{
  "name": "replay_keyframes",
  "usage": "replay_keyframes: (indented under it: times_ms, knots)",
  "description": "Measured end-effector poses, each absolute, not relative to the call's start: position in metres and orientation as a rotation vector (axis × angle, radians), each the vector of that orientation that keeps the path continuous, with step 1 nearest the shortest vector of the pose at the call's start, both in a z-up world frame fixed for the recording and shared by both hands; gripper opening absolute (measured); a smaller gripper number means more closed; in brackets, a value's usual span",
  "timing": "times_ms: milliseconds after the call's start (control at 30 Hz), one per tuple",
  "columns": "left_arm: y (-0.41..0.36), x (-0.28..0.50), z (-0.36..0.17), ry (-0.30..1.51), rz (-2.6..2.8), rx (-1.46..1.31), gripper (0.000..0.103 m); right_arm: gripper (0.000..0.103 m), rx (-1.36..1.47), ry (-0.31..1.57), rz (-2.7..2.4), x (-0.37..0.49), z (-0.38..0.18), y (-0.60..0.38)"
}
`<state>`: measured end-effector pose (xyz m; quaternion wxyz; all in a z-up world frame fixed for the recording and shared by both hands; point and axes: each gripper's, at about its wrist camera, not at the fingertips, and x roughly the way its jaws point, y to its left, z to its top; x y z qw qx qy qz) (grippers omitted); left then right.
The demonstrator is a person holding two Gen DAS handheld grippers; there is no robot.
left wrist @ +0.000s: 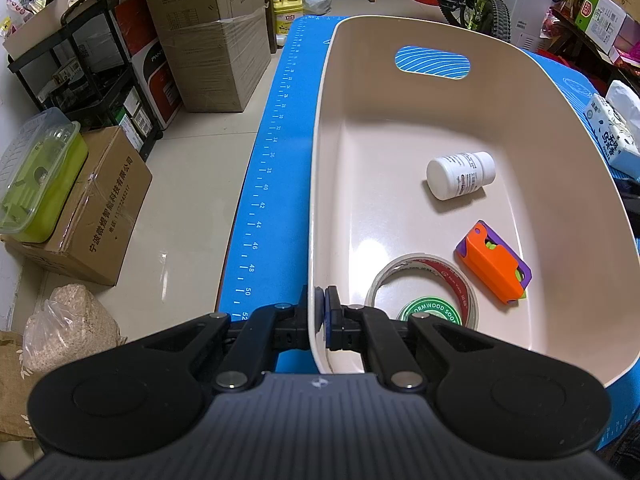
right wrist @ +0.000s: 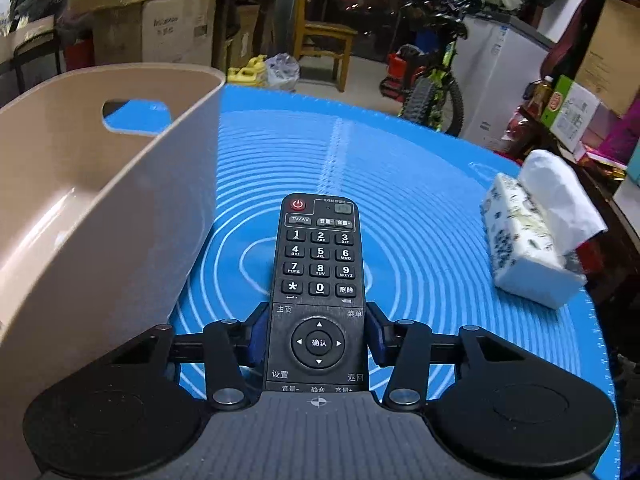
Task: Organize rigid objects
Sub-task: 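Grasp the black TV remote with the right gripper, then carry the remote into the basket and open the right gripper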
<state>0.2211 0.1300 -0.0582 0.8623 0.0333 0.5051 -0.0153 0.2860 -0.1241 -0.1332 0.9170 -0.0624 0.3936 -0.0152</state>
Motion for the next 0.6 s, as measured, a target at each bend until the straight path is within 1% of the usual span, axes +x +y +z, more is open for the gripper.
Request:
replay_keyframes:
  times_ms: [333, 600]
  knots:
    - [0.13, 0.221, -0.058, 1.059, -0.032, 0.071, 0.006, 0.054, -0.07, 0.703, -0.022, 0.266, -0.074, -0.131]
    - [0.13, 0.221, -0.058, 1.059, -0.032, 0.071, 0.006, 0.054, -0.092, 0.592, 0.08, 0.249, -0.024, -0.097]
